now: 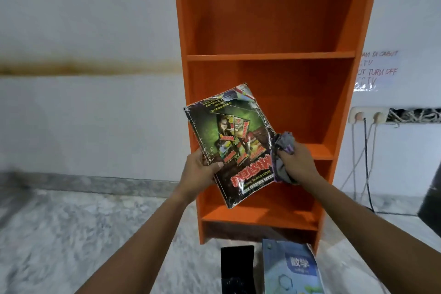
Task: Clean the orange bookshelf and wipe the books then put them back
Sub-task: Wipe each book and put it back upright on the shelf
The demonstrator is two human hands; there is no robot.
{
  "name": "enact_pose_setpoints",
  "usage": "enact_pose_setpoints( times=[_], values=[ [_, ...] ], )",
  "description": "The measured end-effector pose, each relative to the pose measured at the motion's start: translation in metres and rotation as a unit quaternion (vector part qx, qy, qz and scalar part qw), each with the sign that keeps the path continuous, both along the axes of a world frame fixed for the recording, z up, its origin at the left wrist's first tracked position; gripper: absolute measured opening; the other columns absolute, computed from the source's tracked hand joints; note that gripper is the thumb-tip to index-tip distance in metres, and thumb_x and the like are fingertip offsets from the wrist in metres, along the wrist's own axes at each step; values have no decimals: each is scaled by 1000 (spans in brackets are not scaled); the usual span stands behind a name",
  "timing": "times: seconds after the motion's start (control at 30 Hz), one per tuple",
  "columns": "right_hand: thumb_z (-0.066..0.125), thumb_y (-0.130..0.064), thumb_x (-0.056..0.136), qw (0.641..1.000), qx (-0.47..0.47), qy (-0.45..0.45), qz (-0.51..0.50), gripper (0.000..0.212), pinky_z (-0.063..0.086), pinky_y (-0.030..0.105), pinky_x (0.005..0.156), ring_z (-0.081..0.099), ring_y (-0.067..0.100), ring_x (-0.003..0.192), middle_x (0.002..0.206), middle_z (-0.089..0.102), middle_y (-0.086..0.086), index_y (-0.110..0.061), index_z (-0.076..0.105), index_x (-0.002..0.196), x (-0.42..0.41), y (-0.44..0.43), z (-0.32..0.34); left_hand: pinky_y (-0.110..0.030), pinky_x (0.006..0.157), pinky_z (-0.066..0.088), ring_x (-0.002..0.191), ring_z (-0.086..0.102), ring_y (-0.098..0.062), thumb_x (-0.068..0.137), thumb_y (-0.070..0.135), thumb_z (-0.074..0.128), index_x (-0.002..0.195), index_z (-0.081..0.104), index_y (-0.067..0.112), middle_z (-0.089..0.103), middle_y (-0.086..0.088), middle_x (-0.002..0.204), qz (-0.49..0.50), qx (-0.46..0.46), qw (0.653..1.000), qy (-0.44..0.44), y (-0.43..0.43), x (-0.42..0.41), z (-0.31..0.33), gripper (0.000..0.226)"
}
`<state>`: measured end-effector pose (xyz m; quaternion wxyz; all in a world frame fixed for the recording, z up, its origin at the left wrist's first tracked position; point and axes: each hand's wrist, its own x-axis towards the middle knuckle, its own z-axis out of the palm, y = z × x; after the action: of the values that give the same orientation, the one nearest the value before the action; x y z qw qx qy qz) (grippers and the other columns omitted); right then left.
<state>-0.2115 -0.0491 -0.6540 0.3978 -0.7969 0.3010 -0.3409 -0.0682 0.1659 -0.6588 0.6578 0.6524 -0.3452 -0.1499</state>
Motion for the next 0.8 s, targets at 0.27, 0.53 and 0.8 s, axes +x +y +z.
enact_pose_setpoints(
  times=[0.27, 0.53, 0.8],
  values=[
    [57, -22, 97, 954, -267, 89, -102, 23, 26, 29, 57, 46, 21, 68, 72, 45, -4, -14, 46, 79, 48, -6, 61, -50, 73, 63, 91, 73, -24, 90, 10, 69, 105, 63, 19, 74, -3, 102, 157, 11, 980, -121, -48, 60, 60, 18],
    [38, -43, 104, 978, -72, 194, -33, 44, 40, 43, 74, 52, 32, 87, 146, 34, 21, -11, 45, 133, 118, -23, 61, -37, 71, 59, 92, 67, -28, 93, 5, 59, 102, 58, 17, 65, -3, 97, 283, 49, 945, -154, -106, 110, 72, 15],
    [40, -40, 104, 977, -52, 204, -27, 30, 53, 44, 78, 53, 26, 78, 142, 28, 17, -15, 40, 120, 164, -51, 26, -46, 87, 59, 102, 67, -33, 98, 9, 52, 120, 62, 12, 68, -11, 113, 340, 96, 926, -132, -144, 147, 40, 24]
  ],
)
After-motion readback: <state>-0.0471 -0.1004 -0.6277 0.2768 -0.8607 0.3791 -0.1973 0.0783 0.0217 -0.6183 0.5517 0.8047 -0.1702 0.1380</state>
